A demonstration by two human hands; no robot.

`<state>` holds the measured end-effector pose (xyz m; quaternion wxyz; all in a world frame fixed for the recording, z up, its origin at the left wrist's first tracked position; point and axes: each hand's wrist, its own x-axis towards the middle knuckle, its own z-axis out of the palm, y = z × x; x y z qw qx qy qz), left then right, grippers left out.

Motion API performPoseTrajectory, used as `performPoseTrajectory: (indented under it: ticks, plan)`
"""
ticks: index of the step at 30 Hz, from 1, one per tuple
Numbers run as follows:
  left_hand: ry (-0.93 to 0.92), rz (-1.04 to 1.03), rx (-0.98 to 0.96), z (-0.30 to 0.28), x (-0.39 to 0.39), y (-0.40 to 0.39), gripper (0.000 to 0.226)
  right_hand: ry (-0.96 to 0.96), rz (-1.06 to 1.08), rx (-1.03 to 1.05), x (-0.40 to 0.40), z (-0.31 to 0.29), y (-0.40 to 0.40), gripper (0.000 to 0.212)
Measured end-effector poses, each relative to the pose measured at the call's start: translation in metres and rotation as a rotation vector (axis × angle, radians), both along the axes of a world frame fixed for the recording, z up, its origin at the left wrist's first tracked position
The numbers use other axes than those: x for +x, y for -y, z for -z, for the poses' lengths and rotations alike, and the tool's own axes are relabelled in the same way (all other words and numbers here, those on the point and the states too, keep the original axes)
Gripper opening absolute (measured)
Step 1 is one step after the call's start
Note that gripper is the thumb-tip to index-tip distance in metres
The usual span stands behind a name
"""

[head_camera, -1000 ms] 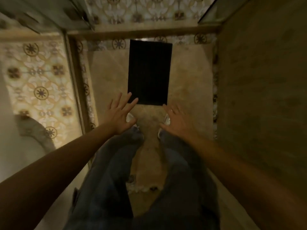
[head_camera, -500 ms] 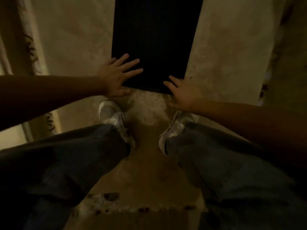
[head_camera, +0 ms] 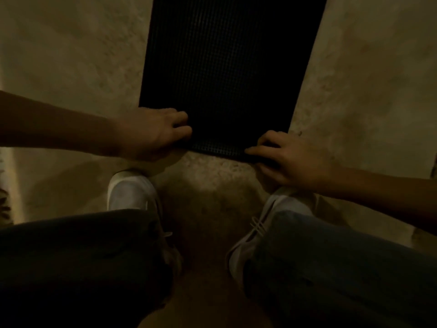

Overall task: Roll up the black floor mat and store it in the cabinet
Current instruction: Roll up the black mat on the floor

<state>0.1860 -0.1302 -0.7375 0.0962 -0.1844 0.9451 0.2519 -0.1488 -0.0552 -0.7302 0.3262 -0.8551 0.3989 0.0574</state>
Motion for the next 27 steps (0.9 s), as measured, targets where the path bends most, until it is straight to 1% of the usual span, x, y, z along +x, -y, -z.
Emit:
performPoseTrajectory:
  ticks: [3,5,7,10,13,17,20,22,24,25,27]
  plan:
    - [0.030,-0.029,-0.016,-0.002,0.003,-0.002,0.043,0.070,0.053,0.033,-0.003,-0.003,-0.001,0.040]
    - [0.045,-0.025,0.006,-0.004,0.005,-0.001,0.046,0.110,0.122,0.062,-0.004,-0.007,-0.002,0.043]
    - [0.023,-0.020,0.033,-0.007,0.007,0.005,0.050,0.137,0.163,0.054,-0.004,-0.009,-0.004,0.043]
    - [-0.063,-0.019,0.099,-0.008,0.012,0.017,0.056,0.113,0.169,0.034,-0.002,-0.012,-0.006,0.044]
    - [-0.088,-0.006,0.127,-0.005,0.014,0.019,0.055,0.095,0.200,0.036,0.001,-0.014,-0.006,0.050]
    - [-0.094,-0.144,0.286,0.002,0.017,0.016,0.059,0.095,0.248,0.064,0.001,-0.015,-0.004,0.054]
    - [-0.106,-0.241,0.326,0.006,0.019,0.010,0.064,0.094,0.295,0.095,0.000,-0.012,-0.004,0.056]
    - [-0.136,-0.281,0.267,0.006,0.017,0.004,0.063,0.115,0.335,0.102,0.001,-0.010,-0.005,0.058]
    - [-0.134,-0.289,0.145,0.006,0.012,0.000,0.063,0.141,0.368,0.072,0.002,-0.009,-0.005,0.058]
    - [-0.131,-0.278,0.084,0.007,0.010,-0.001,0.060,0.140,0.378,0.041,0.002,-0.008,-0.005,0.057]
    - [-0.146,-0.249,-0.013,0.009,0.006,-0.002,0.041,0.120,0.377,-0.038,0.001,-0.004,-0.004,0.056]
